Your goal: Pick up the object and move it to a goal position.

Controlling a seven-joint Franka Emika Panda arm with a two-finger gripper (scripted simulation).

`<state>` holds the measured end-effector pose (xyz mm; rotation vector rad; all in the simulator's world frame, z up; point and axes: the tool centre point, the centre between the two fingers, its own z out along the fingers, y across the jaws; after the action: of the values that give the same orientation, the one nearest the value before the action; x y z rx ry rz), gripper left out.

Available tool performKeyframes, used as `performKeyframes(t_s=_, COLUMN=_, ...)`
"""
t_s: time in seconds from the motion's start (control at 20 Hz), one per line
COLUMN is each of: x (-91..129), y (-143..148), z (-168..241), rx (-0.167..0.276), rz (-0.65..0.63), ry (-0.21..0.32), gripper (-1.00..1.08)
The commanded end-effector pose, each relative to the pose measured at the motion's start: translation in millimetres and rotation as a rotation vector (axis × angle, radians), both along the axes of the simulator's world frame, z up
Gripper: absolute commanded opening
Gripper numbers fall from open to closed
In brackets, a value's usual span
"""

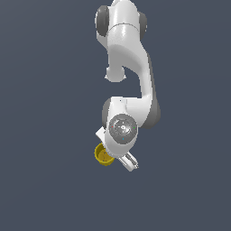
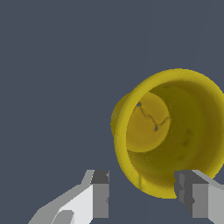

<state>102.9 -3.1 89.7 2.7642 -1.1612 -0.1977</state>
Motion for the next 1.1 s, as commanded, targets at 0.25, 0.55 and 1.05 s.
performKeyframes(t_s=0.25, x=16, y=-10, z=-11, rx=-0.024, rz=-0.124, ry=0.019, gripper=0.28)
performKeyframes(t_s=0.55, x=25, y=-17, z=-18, rx=-0.038, rz=-0.199, ry=0.031, gripper=0.28)
performKeyframes(t_s=1.05, x=32, y=-24, z=-23, rx=-0.049, rz=-0.258, ry=0.039, gripper=0.28)
